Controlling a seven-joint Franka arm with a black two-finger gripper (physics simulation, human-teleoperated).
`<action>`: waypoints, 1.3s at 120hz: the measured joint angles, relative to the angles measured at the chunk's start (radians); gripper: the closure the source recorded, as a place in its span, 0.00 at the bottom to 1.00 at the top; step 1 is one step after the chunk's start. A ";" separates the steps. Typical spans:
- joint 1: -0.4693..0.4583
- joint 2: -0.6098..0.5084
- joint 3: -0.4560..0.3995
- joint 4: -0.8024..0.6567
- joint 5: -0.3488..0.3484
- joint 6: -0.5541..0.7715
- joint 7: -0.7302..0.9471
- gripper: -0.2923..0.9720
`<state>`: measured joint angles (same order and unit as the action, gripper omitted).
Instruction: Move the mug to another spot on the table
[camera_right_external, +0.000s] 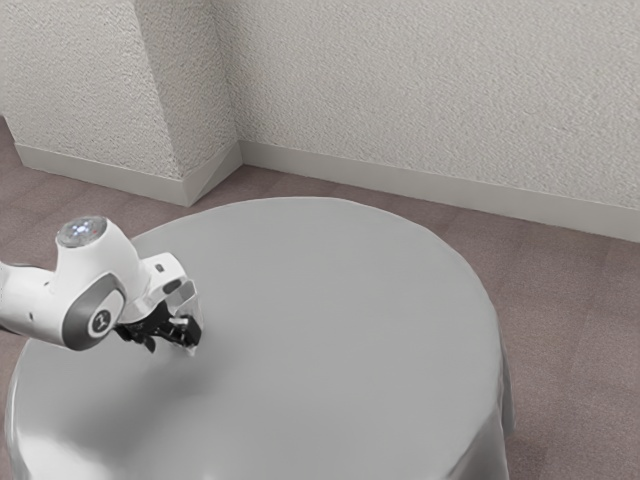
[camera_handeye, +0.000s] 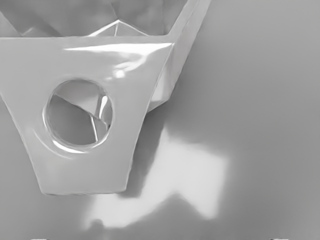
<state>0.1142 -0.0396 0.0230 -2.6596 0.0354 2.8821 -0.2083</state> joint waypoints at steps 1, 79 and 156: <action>0.000 0.001 0.000 0.001 0.001 0.002 0.000 0.34; 0.005 0.110 0.026 0.023 0.009 0.122 -0.014 0.53; -0.001 0.173 0.054 0.081 0.023 0.142 -0.015 0.62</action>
<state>0.1130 0.1337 0.0766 -2.5789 0.0585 3.0238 -0.2237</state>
